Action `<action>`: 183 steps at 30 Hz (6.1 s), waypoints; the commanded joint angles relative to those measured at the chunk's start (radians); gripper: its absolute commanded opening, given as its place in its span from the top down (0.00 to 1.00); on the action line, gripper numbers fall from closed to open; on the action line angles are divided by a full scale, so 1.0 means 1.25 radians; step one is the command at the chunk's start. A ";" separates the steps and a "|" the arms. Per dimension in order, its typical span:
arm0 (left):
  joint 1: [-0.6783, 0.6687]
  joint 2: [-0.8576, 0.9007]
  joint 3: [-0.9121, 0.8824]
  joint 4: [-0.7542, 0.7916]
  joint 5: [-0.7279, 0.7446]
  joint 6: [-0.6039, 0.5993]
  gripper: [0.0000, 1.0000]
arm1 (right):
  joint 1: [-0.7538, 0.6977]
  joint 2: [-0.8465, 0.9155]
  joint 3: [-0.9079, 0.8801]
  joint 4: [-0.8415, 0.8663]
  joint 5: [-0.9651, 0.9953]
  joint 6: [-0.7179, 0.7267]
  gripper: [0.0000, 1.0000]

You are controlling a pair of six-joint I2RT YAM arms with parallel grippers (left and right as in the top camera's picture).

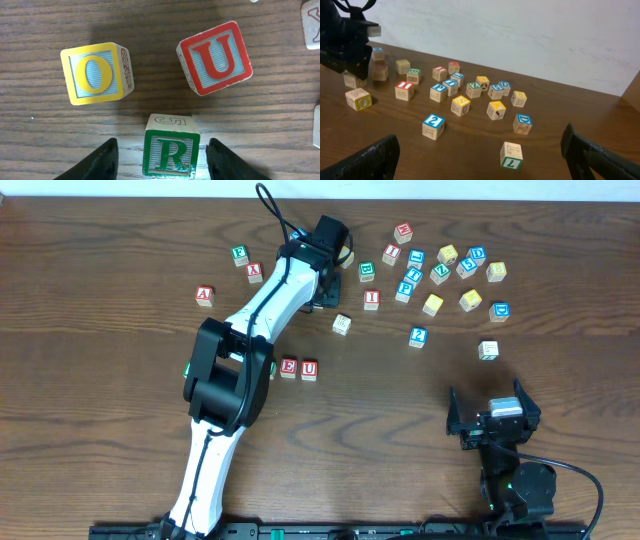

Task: Spell out NEURIPS
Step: 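Lower the left gripper and close it on the green R block, then carry the R block toward the right of the U block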

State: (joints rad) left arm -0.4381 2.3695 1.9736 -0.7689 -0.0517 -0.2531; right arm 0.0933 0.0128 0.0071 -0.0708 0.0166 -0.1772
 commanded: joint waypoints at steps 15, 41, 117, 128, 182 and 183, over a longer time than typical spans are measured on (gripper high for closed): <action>0.006 0.013 0.018 -0.009 -0.009 0.010 0.48 | -0.007 -0.003 -0.001 -0.003 -0.001 -0.005 0.01; 0.006 0.024 0.018 0.013 -0.009 0.011 0.49 | -0.007 -0.003 -0.001 -0.003 -0.001 -0.005 0.01; 0.004 0.022 0.070 -0.040 -0.009 0.010 0.64 | -0.007 -0.003 -0.001 -0.003 -0.001 -0.005 0.01; 0.004 -0.069 0.070 -0.076 -0.009 0.010 0.66 | -0.007 -0.003 -0.001 -0.003 -0.001 -0.005 0.01; -0.211 -0.490 -0.567 0.068 -0.016 -0.230 0.91 | -0.007 -0.003 -0.001 -0.003 -0.001 -0.005 0.01; -0.211 -0.490 -0.575 0.079 -0.016 -0.230 0.90 | -0.007 -0.003 -0.001 -0.003 -0.001 -0.005 0.01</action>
State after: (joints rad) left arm -0.6975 1.7569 1.2930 -0.6960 -0.0799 -0.5144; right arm 0.0933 0.0128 0.0071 -0.0704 0.0166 -0.1772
